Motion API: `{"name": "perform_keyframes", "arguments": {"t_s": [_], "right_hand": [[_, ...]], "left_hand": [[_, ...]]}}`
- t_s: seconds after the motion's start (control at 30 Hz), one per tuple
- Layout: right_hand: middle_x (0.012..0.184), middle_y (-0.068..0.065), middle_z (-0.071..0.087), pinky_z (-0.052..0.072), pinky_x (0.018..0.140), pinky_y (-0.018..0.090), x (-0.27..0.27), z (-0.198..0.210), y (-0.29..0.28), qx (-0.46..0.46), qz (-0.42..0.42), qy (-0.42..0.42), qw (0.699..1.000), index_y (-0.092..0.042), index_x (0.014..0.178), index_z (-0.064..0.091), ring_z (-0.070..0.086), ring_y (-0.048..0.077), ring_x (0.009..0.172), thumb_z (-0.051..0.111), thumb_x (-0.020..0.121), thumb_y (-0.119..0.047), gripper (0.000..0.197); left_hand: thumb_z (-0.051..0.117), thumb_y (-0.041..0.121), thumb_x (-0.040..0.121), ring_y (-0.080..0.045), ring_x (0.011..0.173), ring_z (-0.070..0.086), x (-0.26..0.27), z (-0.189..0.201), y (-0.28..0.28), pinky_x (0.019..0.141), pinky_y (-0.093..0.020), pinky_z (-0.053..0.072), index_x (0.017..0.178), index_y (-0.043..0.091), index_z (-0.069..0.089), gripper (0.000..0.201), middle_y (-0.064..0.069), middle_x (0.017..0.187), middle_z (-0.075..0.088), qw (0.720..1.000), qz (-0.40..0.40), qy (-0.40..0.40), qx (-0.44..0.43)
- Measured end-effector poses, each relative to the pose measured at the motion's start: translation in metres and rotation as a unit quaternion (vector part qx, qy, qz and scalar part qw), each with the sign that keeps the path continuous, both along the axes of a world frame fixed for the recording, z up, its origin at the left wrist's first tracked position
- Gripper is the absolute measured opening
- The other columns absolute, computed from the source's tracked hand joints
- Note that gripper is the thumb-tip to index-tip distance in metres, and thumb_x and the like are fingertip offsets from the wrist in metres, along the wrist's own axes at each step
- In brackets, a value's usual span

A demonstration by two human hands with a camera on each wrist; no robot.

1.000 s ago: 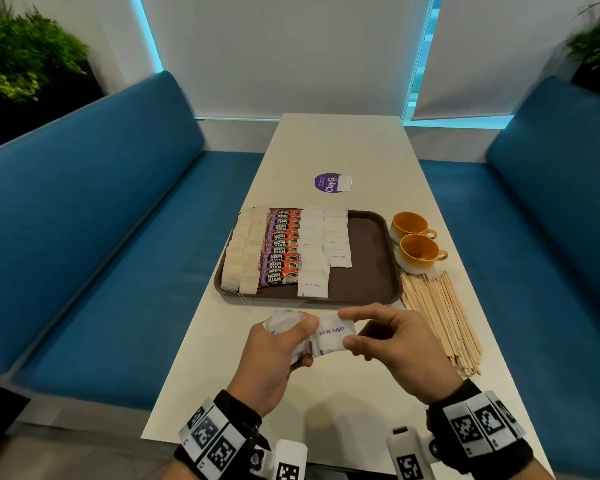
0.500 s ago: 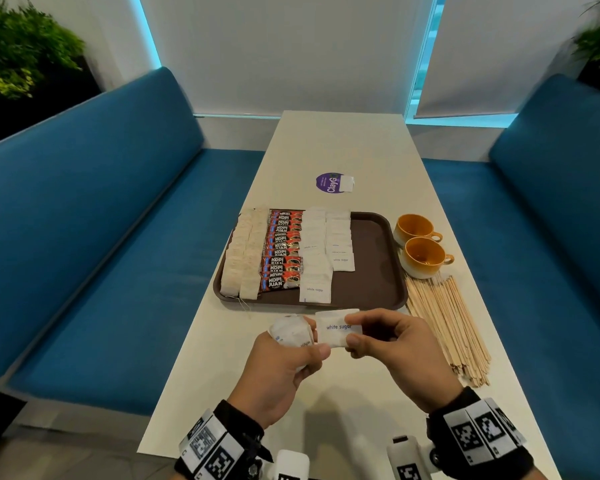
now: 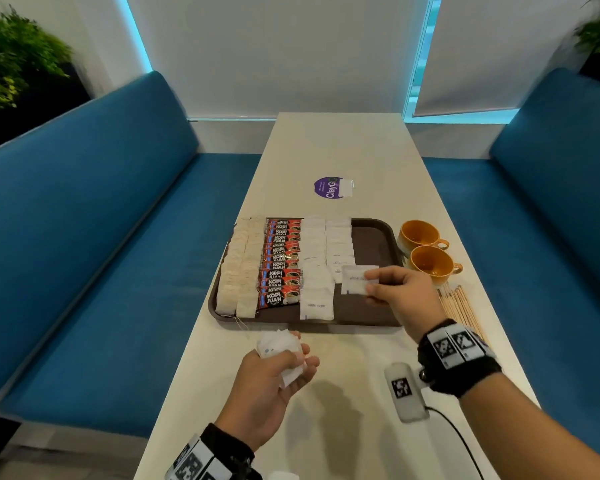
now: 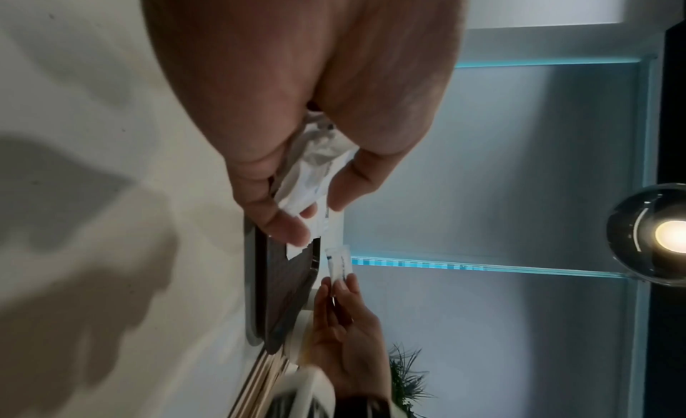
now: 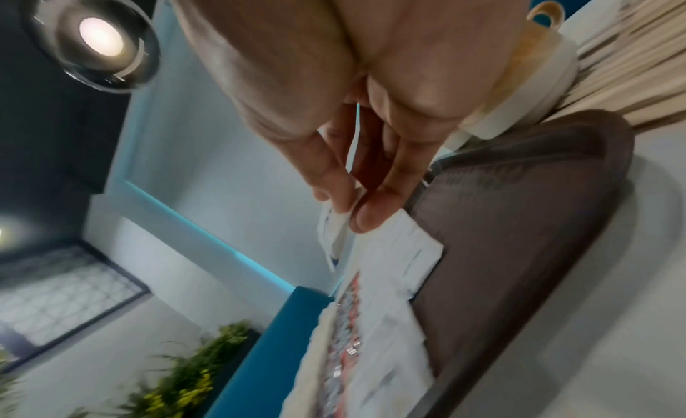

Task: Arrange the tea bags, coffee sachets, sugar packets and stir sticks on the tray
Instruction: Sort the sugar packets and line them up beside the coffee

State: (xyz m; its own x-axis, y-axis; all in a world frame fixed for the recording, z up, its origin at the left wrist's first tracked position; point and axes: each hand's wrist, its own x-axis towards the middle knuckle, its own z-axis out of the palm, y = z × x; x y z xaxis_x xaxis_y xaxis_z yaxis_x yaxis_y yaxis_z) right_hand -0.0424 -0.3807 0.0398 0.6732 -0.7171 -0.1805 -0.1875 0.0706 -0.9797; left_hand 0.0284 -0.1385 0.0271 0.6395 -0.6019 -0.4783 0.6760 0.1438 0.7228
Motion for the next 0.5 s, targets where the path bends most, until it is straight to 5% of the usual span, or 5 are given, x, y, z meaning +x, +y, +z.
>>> {"name": "perform_keyframes", "arguments": {"t_s": [0.2,0.5], "right_hand": [[0.103,0.011,0.074,0.065,0.080,0.039,0.054,-0.033,-0.048,0.008,0.004,0.128,0.992,-0.013,0.093,0.078,0.076,0.026,0.086,0.075,0.087,0.004,0.019],[0.087,0.008,0.075,0.065,0.077,0.040,0.082,-0.055,-0.044,-0.051,0.005,0.239,0.970,-0.017,0.090,0.077,0.077,0.025,0.080,0.078,0.084,0.001,0.019]], "left_hand": [[0.051,-0.016,0.091,-0.052,0.091,0.071,-0.001,-0.005,0.004,0.071,-0.048,0.064,0.117,-0.009,0.062,0.029,-0.029,0.103,0.065,0.998,-0.003,0.060,0.018],[0.052,-0.015,0.091,-0.052,0.088,0.069,0.001,-0.007,0.007,0.073,-0.051,0.064,0.115,-0.011,0.062,0.026,-0.028,0.096,0.067,0.997,0.008,0.076,0.021]]}}
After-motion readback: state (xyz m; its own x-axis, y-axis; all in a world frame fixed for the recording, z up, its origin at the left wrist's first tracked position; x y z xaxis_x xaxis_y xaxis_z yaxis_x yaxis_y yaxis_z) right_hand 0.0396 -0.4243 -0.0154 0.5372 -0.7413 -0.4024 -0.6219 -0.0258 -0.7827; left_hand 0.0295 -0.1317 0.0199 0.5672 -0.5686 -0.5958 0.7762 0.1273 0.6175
